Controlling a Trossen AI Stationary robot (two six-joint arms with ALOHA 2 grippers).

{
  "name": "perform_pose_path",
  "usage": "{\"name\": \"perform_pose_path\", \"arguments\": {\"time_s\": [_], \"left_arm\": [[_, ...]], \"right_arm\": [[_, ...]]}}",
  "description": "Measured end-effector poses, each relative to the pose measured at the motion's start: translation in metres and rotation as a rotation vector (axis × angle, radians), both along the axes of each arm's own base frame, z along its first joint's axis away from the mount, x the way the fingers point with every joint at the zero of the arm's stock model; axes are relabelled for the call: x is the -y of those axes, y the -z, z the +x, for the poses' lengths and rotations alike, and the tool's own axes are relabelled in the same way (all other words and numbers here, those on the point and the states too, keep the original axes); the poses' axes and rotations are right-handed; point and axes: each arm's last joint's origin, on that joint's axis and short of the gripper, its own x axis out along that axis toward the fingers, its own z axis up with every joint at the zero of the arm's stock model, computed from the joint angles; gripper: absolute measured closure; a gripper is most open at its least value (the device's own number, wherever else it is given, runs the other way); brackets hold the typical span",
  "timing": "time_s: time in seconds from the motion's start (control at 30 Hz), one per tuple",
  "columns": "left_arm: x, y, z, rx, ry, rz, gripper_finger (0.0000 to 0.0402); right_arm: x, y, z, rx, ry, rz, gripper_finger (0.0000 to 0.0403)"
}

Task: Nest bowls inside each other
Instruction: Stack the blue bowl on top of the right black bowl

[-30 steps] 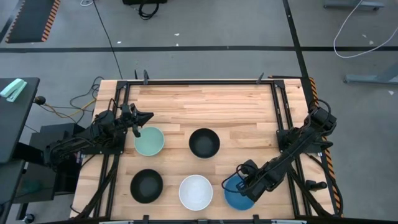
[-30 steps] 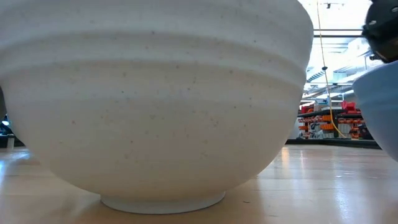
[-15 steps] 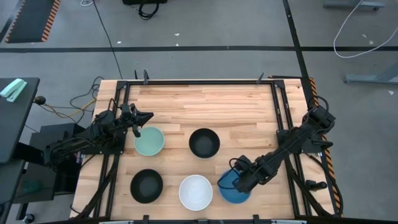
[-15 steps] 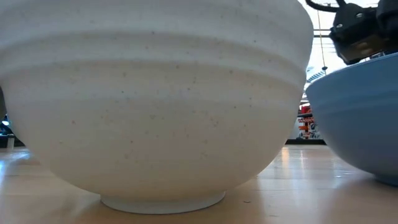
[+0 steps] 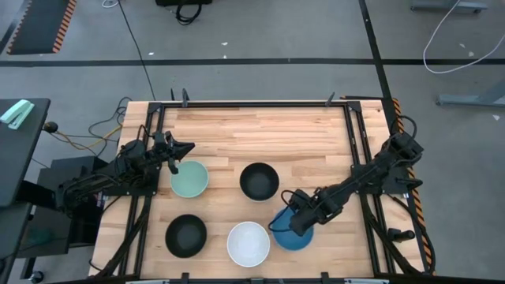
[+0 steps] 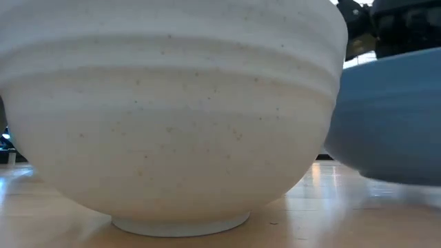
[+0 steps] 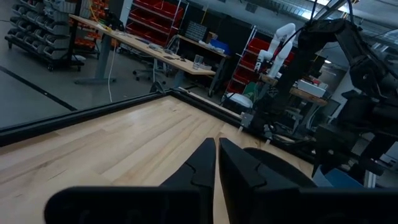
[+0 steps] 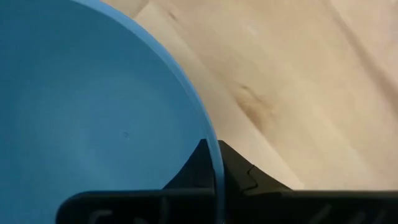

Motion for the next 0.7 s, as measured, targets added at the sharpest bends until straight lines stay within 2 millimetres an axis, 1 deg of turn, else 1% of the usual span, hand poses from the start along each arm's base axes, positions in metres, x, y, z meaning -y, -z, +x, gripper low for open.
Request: {"name": "perform_pose_path", "arguments": {"time_s": [0.13, 0.27, 0.47, 0.57, 0.7], "left_arm": [[0.0, 0.0, 0.0, 0.0, 0.0, 0.0, 0.0367], [0.0, 0.0, 0.0, 0.0, 0.0, 0.0, 0.0366], [0.0, 0.0, 0.0, 0.0, 0.0, 0.0, 0.0375], [0.0, 0.0, 0.0, 0.0, 0.0, 0.0, 0.0376], [0.0, 0.0, 0.0, 0.0, 0.0, 0.0, 0.0371]], "right_arm": [[0.004, -0.02, 0.005, -0.025, -0.015, -0.05, 0.04], [0.008, -0.045, 0.01, -0.029, -0.017, -0.105, 0.04], [0.017, -0.083, 0.025, 0.064, -0.051, -0.171, 0.04], [0.027, -0.098, 0.035, 0.117, -0.068, -0.206, 0.04], [0.049, -0.11, 0.046, 0.141, -0.074, -0.24, 0.04]]}}
